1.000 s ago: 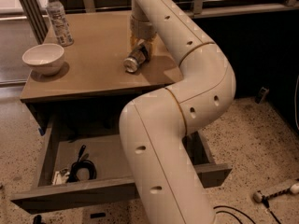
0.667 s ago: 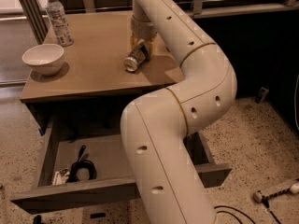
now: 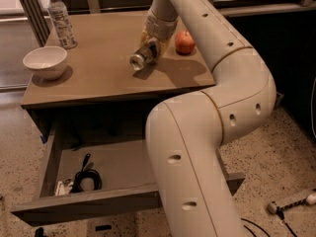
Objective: Place redbull can into top drawer
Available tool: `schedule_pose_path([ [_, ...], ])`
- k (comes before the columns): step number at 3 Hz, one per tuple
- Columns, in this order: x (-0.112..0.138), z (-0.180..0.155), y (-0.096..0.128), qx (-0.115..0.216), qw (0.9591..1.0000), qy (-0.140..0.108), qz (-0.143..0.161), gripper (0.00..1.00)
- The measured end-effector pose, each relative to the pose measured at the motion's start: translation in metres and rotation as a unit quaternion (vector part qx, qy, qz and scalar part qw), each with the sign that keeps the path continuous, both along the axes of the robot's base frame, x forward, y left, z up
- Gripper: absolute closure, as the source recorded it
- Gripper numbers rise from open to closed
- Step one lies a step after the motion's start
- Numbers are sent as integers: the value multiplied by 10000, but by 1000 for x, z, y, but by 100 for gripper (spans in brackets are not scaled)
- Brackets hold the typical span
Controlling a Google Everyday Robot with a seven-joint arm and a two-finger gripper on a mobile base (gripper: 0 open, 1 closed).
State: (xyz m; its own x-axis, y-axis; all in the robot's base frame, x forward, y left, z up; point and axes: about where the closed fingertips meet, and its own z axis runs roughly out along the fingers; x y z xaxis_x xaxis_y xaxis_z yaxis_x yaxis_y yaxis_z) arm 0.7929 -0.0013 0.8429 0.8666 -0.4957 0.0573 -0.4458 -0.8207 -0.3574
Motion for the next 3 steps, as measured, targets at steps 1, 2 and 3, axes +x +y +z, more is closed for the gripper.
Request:
schedule_pose_path([
  [1,-15,25,6,786,9968,-60,-110,100],
  [2,-15,25,6,786,9968,-60,-110,100],
  [3,-23,27,5,1194,9928,38,-53,100],
])
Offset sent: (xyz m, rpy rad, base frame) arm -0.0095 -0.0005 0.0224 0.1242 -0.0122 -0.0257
